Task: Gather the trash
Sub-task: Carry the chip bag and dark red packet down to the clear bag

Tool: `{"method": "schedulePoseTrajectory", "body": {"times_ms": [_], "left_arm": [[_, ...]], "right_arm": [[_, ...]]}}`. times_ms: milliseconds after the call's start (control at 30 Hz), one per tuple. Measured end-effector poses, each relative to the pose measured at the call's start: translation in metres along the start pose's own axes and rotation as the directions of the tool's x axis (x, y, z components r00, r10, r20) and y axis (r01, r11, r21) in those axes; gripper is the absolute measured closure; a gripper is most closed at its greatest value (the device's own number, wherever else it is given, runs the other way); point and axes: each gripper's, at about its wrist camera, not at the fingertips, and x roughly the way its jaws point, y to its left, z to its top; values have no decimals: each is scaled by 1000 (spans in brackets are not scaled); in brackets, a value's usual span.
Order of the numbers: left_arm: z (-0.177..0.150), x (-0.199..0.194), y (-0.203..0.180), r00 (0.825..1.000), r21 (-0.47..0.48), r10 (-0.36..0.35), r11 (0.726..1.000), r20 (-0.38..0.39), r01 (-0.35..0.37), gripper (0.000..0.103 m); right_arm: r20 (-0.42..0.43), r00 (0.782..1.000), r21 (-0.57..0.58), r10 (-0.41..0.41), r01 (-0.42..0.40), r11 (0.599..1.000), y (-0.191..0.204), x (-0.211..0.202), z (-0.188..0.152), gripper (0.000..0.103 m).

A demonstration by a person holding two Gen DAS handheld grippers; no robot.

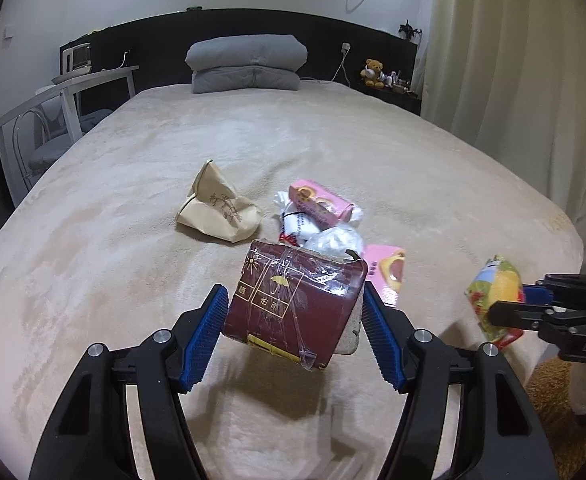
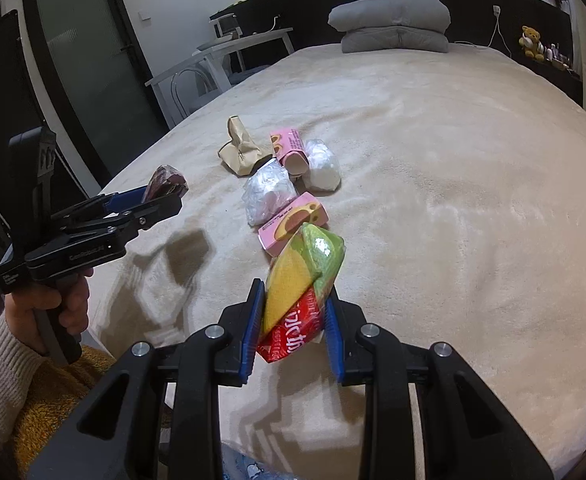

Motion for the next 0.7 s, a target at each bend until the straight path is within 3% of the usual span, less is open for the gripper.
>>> {"method": "schedulePoseTrajectory", "body": {"times_ms": [367,467,700], "left_arm": [[-44,-50,-39,997,-21,-60,998,38,61,38],[-56,-64,-46,997,-15,-64,998,53,65,38],[-91,-96,-61,995,-56,-71,996,69,75,38]], "right_arm": [[86,996,-24,17,-15,1000,21,-39,-25,73],[138,990,-72,-10,20,997,32,-55,-35,73],[155,987,-47,-38,46,998,41,-81,-69,73]]}}
